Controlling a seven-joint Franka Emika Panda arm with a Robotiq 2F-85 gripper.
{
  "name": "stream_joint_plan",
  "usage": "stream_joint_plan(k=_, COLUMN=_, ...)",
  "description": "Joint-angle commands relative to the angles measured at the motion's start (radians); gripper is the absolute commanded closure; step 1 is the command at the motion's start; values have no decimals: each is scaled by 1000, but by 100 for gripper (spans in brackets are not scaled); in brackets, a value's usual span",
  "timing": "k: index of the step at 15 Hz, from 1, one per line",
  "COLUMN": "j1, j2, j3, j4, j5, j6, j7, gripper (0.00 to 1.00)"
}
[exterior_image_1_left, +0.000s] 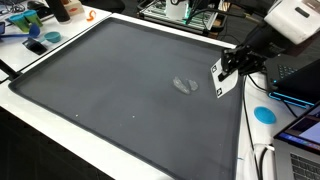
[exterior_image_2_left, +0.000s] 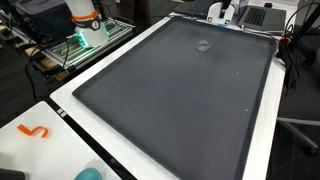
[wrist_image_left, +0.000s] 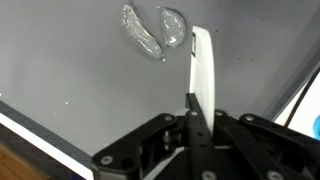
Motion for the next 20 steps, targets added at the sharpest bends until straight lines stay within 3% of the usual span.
stream_joint_plan(k=1, j1=4, j2=33, j3=-13, j4=48, j5=20, j6=-28, j7=18, gripper=99)
stream_joint_plan(k=15, j1=-66, j2=33, j3=-4, j4=95, j5=150, j6=-11, j7=2, gripper=99)
stream_joint_plan(k=20, j1=-126, j2=21, j3=6, j4=91, j5=222, j6=13, j7=-21, gripper=99)
